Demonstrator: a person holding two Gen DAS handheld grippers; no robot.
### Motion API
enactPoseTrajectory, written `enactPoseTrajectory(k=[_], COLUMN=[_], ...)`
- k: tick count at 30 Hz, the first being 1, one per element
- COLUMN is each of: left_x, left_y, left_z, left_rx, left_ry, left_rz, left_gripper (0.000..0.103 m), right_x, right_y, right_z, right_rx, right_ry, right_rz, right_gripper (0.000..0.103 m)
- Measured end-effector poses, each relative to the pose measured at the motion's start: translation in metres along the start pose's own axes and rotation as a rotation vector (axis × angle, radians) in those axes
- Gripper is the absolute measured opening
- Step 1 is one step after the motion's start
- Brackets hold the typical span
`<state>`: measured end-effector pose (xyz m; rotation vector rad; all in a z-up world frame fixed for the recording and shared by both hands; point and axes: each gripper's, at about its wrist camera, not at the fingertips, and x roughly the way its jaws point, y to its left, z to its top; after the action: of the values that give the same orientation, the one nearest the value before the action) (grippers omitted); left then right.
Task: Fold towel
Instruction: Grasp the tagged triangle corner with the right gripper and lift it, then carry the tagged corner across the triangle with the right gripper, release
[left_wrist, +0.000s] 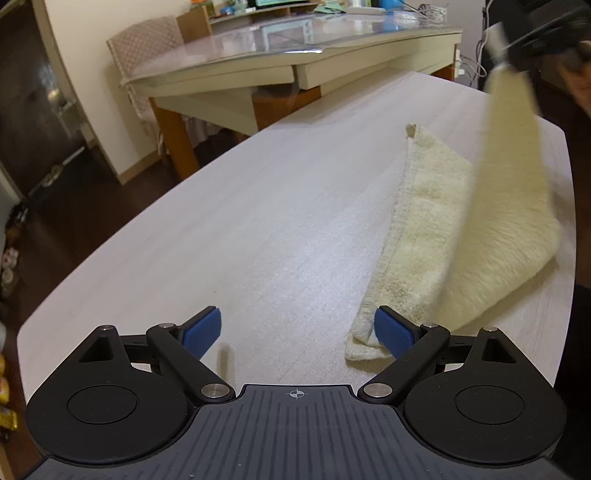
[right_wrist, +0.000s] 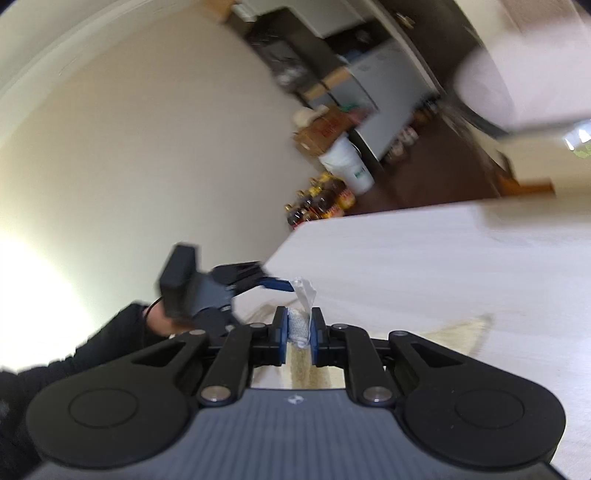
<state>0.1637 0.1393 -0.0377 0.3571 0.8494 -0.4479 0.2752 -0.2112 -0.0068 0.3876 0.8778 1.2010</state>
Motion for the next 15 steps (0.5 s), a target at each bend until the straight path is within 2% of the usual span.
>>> enactPoseTrajectory(k=[6,12,15], left_x=[0.003,-0.011,-0.026], left_y=[0.007,0.015,0.011], left_z=[0.002,0.005,0.006], left_rx=[-0.046,-0.098,-0.092], left_ry=[-0.017,-0.097,-0.149], left_rz=[-0.016,0.03,0.037], left_gripper=[0.093,0.093,0.093], right_x=[0.018,0.028,0.026], right_y=[-0.063,-0.086,-0.091], right_z=[-0.009,-0.013,-0.014], right_rx=[0.163,0.221,0.236], right_ry=[0.025,0.046,0.037], right_rz=[-0.013,-0.047,-0.045], right_gripper=[0.013,0.014,0.022])
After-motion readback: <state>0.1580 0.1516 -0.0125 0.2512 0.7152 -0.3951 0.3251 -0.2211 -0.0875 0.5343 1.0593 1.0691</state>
